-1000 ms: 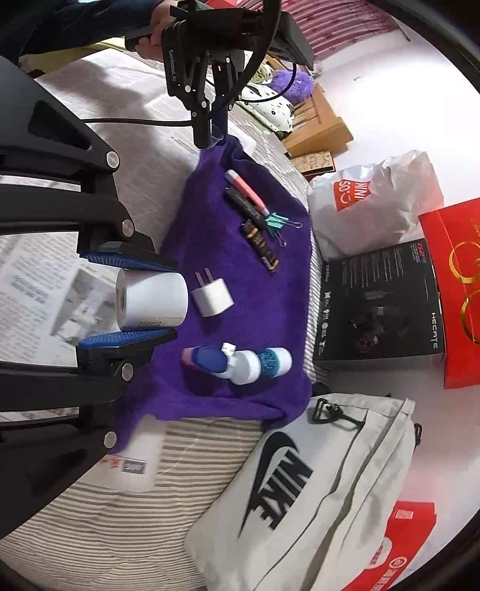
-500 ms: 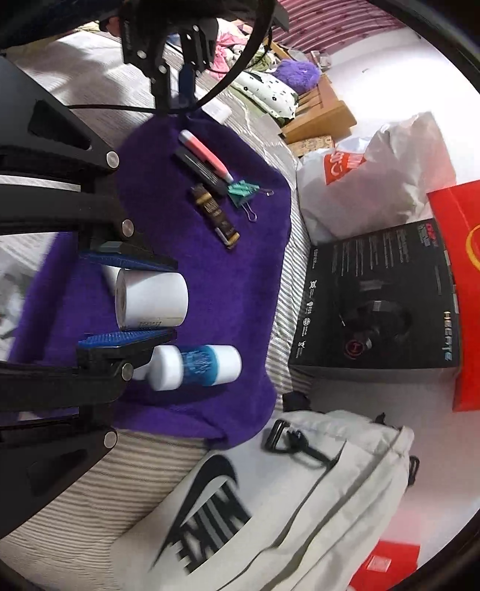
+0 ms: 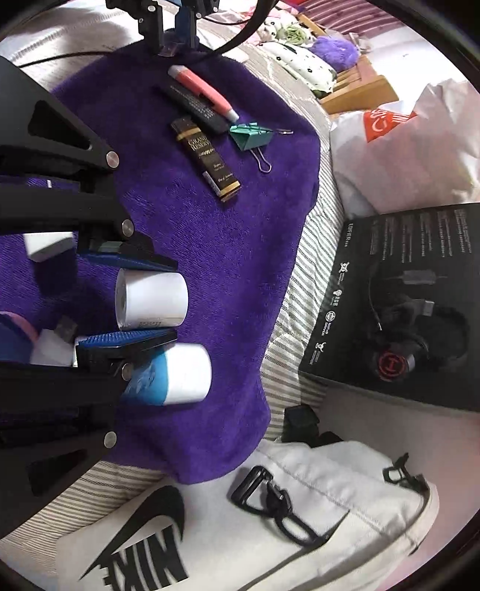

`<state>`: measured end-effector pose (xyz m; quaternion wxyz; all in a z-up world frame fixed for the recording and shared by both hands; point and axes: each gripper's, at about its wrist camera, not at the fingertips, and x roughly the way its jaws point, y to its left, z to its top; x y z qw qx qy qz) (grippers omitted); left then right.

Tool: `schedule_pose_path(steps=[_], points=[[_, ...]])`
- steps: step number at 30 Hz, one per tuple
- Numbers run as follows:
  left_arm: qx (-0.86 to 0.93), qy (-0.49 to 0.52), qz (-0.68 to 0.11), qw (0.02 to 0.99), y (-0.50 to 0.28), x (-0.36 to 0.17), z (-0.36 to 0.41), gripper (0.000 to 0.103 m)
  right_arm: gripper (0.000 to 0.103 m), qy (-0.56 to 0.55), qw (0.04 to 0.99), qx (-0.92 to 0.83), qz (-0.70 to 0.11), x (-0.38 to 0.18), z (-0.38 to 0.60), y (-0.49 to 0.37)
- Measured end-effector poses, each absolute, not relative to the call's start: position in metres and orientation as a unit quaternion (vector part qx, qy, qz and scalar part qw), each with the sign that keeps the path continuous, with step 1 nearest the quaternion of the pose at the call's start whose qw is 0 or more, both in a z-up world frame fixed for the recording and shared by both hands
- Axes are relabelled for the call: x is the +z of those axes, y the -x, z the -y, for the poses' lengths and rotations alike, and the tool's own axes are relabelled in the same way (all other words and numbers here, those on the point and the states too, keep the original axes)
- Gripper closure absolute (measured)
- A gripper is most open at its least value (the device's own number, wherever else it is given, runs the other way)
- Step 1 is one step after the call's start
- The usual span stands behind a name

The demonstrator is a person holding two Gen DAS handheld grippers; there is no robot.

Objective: Organize rigid objects
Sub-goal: 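Carry the clear cup and white tape roll over the purple towel with both grippers, then lower and release the white tape roll onto the towel with the right gripper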

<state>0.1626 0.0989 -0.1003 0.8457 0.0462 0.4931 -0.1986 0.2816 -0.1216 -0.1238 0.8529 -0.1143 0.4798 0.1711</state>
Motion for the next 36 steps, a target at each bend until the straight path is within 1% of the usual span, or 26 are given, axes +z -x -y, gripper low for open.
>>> schedule_pose_path(steps=[4,12,15,19,26,32,36], points=[[-0.200,-0.044,-0.496,0.844,-0.164,-0.103,-0.099,0.078,0.074,0.128,0.846,0.165,-0.491,-0.134,0.118,-0.290],[-0.197,-0.045,-0.500,0.842,-0.163,-0.105,-0.103,0.078,0.074,0.124,0.841,0.174,-0.497,-0.133,0.118,-0.291],[-0.195,-0.049,-0.501,0.842,-0.161,-0.105,-0.103,0.078,0.072,0.118,0.840,0.179,-0.499,-0.132,0.123,-0.289],[-0.194,-0.046,-0.502,0.842,-0.160,-0.103,-0.104,0.078,0.065,0.122,0.837,0.179,-0.503,-0.130,0.127,-0.282],[-0.197,-0.052,-0.504,0.839,-0.162,-0.105,-0.093,0.078,0.065,0.134,0.846,0.180,-0.484,-0.111,0.135,-0.255],[-0.201,-0.054,-0.507,0.837,-0.164,-0.109,-0.085,0.078,0.065,0.105,0.860,0.176,-0.467,-0.092,0.156,-0.222],[-0.206,-0.058,-0.507,0.835,-0.167,-0.110,-0.080,0.078,0.061,0.089,0.868,0.175,-0.455,-0.083,0.168,-0.202]])
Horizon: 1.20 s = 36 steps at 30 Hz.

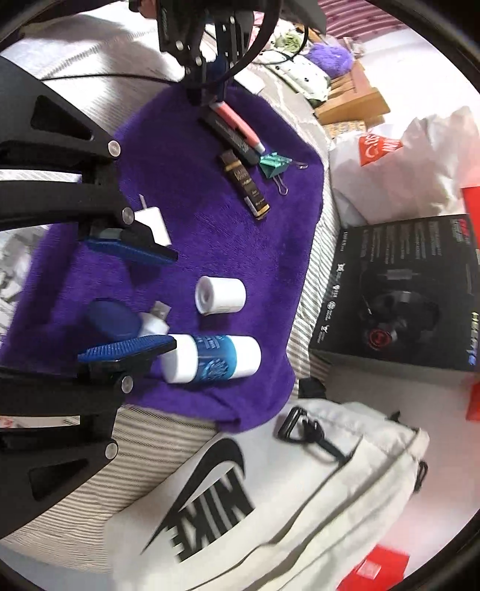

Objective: Organize rigid objects
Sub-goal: 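Lower and release the white tape roll onto the towel with the right gripper, then lower and release the clear cup onto the towel with the left gripper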

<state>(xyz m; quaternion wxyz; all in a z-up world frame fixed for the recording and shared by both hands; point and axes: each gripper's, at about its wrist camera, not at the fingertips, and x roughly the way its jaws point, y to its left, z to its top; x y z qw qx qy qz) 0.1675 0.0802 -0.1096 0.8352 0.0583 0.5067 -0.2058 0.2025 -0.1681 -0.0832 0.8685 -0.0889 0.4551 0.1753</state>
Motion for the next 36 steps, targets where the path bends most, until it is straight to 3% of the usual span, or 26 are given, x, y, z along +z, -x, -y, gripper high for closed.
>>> schedule_pose_path(steps=[18,29,31,33,36], points=[[-0.238,-0.088,-0.509,0.823,-0.206,-0.118,-0.043,0.077,0.058,0.068,0.869,0.189,-0.452,-0.096,0.177,-0.184],[-0.222,-0.119,-0.503,0.827,-0.210,-0.125,-0.036,0.077,0.047,0.070,0.875,0.171,-0.447,-0.101,0.180,-0.179],[-0.221,-0.119,-0.506,0.825,-0.206,-0.124,-0.035,0.073,0.047,0.066,0.874,0.166,-0.452,-0.101,0.183,-0.179],[-0.226,-0.110,-0.510,0.823,-0.204,-0.123,-0.035,0.063,0.047,0.053,0.872,0.164,-0.458,-0.101,0.187,-0.179],[-0.222,-0.109,-0.515,0.821,-0.198,-0.122,-0.034,0.060,0.047,0.044,0.871,0.155,-0.463,-0.101,0.191,-0.177]])
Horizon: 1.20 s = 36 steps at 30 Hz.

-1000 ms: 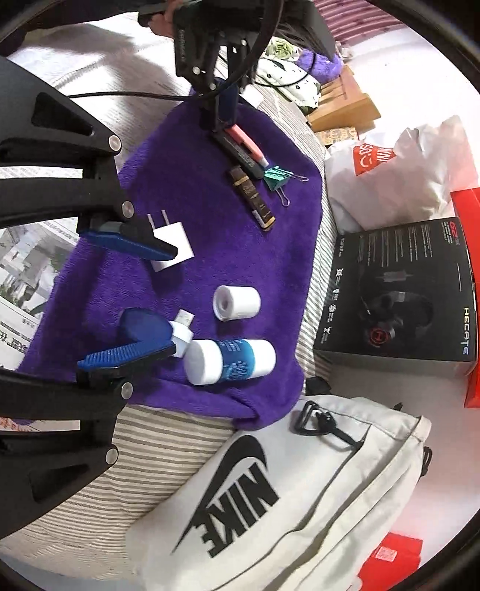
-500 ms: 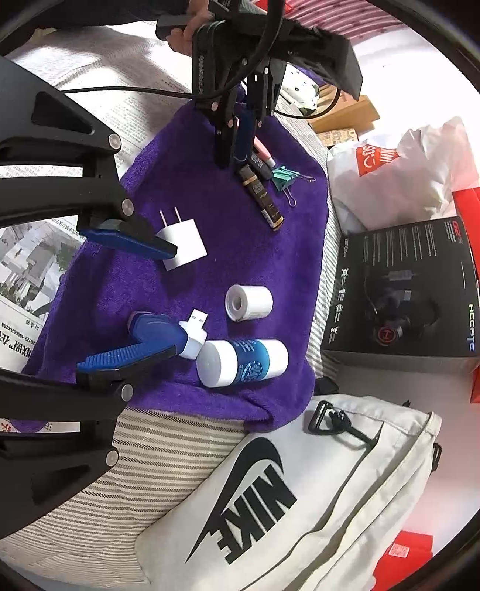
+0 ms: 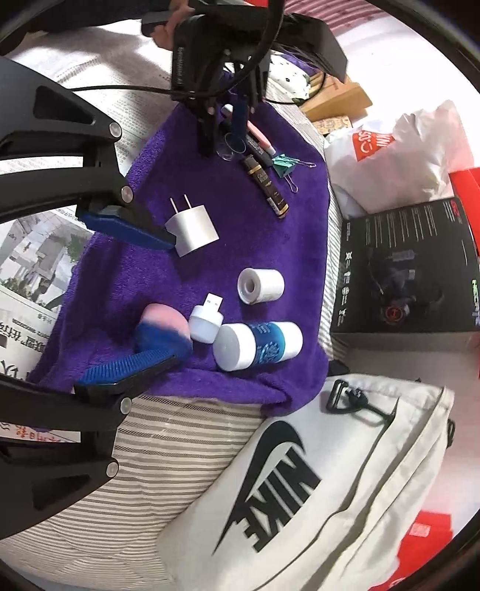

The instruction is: Organize rigid objects

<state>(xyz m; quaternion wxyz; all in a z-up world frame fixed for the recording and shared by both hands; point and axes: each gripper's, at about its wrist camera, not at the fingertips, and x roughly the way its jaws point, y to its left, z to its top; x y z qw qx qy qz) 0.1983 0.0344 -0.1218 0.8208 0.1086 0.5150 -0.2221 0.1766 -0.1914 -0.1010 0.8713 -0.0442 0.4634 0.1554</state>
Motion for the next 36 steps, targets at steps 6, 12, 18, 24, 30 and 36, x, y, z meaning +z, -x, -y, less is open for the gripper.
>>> schedule_pose_path(steps=[6,12,18,24,30,36], points=[[-0.193,-0.101,-0.514,0.830,-0.180,-0.106,-0.039,0.047,0.036,0.041,0.874,0.146,-0.461,-0.090,0.190,-0.162],[-0.161,-0.081,-0.494,0.851,-0.149,-0.080,-0.052,0.018,0.021,0.030,0.879,0.135,-0.457,-0.073,0.183,-0.142],[-0.088,-0.084,-0.484,0.866,-0.116,-0.062,-0.060,0.007,0.007,0.000,0.888,0.103,-0.449,-0.055,0.182,-0.116],[-0.067,-0.040,-0.480,0.874,-0.087,-0.043,-0.065,0.006,0.001,-0.029,0.882,0.087,-0.463,-0.041,0.177,-0.090],[-0.066,-0.002,-0.476,0.877,-0.062,-0.029,-0.063,0.006,0.000,-0.040,0.885,0.060,-0.460,-0.030,0.176,-0.063],[-0.057,-0.051,-0.468,0.881,-0.041,-0.022,-0.044,0.006,0.000,-0.035,0.878,0.032,-0.476,-0.034,0.180,-0.045]])
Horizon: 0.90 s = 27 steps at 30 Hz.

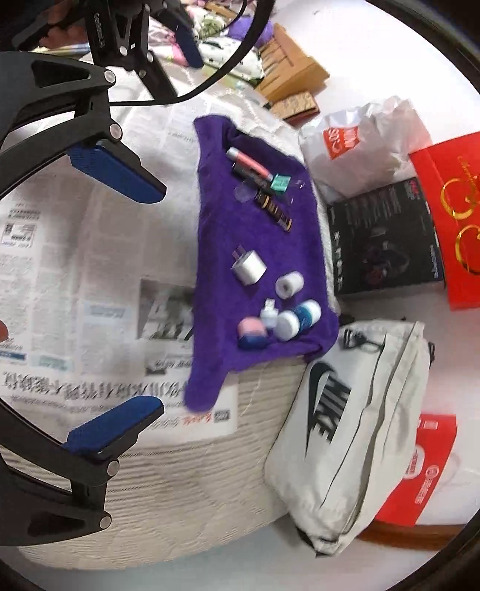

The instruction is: Organize rigid objects

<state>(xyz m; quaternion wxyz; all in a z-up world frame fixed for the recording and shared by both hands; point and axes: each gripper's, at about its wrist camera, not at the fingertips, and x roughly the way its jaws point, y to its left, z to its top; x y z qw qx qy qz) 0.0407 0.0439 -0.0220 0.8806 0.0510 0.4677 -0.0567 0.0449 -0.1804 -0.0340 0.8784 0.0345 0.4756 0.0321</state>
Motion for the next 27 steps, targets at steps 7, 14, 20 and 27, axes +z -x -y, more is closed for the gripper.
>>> schedule_pose_path(steps=[7,14,20,27], points=[[-0.055,-0.055,-0.464,0.882,-0.030,-0.016,-0.040,0.006,0.000,-0.034,0.884,0.019,-0.466,-0.024,0.188,-0.023],[-0.047,-0.066,-0.455,0.887,-0.021,-0.013,-0.039,0.006,0.000,-0.016,0.886,0.011,-0.464,-0.018,0.183,-0.012],[-0.049,-0.068,-0.448,0.890,-0.016,-0.009,-0.040,0.006,0.000,-0.013,0.886,0.011,-0.463,-0.016,0.180,-0.008],[-0.048,-0.060,-0.446,0.892,-0.013,-0.006,-0.045,0.006,0.000,-0.009,0.887,0.014,-0.462,-0.016,0.175,-0.005]])
